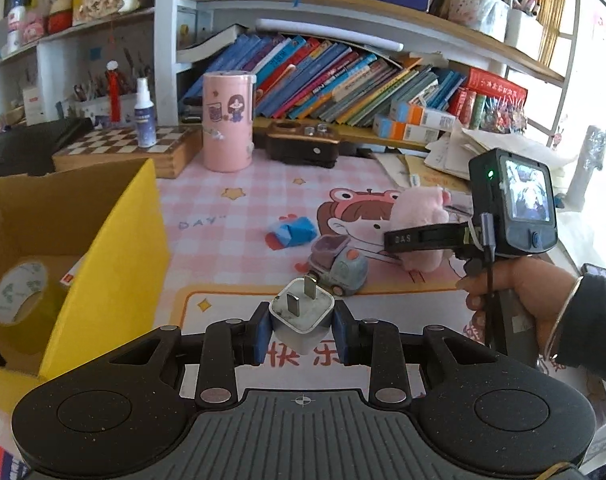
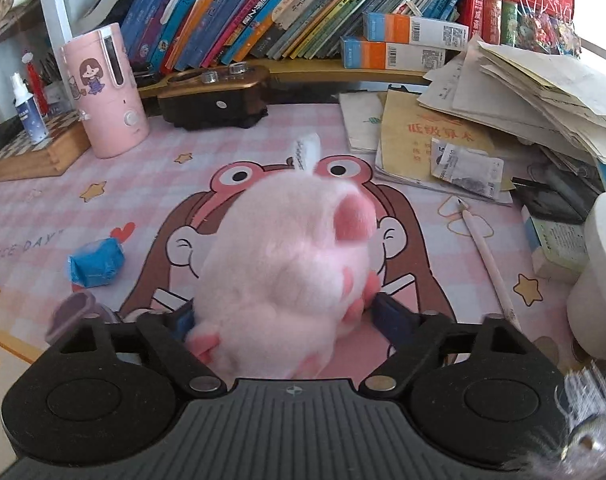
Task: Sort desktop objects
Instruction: 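Grasp white plug adapter with left gripper while right gripper grasps pink plush pig, then carry plug adapter with left gripper while right gripper carries plush pig toward yellow box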
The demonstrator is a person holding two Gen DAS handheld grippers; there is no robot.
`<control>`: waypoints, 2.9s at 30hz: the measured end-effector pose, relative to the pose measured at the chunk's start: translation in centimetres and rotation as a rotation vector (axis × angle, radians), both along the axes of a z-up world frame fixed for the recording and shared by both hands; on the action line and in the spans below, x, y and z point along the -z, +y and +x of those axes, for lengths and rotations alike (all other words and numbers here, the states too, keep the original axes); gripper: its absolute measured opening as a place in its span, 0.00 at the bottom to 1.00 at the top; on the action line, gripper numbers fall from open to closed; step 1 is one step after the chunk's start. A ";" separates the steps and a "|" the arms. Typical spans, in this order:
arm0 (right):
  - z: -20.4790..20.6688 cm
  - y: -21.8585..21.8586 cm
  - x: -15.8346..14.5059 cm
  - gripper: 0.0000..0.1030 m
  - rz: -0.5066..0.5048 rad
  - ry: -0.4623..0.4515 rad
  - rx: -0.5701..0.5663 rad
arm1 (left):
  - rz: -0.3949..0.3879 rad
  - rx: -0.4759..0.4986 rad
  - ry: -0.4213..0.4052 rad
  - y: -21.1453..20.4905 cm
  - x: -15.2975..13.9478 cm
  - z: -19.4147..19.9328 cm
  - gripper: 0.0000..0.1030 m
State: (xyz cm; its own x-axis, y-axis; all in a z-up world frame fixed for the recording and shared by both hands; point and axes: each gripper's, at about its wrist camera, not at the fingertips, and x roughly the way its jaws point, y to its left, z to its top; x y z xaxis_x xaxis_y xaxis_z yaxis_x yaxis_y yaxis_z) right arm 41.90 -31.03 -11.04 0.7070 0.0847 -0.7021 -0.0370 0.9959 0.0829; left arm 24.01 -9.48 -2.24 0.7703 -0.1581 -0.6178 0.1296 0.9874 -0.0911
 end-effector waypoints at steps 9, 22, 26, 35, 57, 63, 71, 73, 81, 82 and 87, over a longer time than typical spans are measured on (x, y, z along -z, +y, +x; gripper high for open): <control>-2.9 -1.4 -1.6 0.47 0.002 -0.035 0.010 | -0.032 0.046 -0.041 -0.1 -0.7 -2.0 0.29; -15.5 -1.3 -5.3 0.47 0.054 -0.013 0.017 | -0.092 0.158 -0.089 1.6 -2.0 -5.8 0.29; -18.6 0.1 -6.5 0.47 0.055 0.003 0.027 | -0.118 0.177 -0.092 3.3 -2.1 -7.4 0.29; -24.8 6.2 -8.4 0.47 0.026 -0.037 -0.028 | -0.154 0.139 -0.090 9.2 -1.7 -12.1 0.29; -35.1 21.9 -8.0 0.47 0.070 0.004 -0.253 | -0.102 -0.017 -0.049 22.0 -2.0 -22.1 0.29; -36.1 24.5 -8.6 0.48 0.063 -0.010 -0.309 | -0.099 -0.042 -0.074 23.4 -2.2 -23.6 0.29; -36.9 27.0 -9.0 0.48 0.029 -0.022 -0.380 | -0.078 -0.073 -0.098 24.7 -2.6 -24.8 0.29; -37.0 27.4 -9.1 0.48 0.024 -0.024 -0.391 | -0.083 -0.082 -0.098 25.1 -2.6 -24.9 0.29; -36.8 28.3 -9.2 0.48 0.016 -0.027 -0.412 | -0.086 -0.096 -0.094 25.9 -2.5 -24.6 0.29; -36.8 28.3 -9.2 0.48 0.016 -0.027 -0.411 | -0.083 -0.094 -0.097 25.8 -2.5 -24.5 0.29; -36.3 28.4 -9.2 0.48 0.013 -0.033 -0.404 | -0.076 -0.082 -0.120 25.9 -3.1 -23.4 0.29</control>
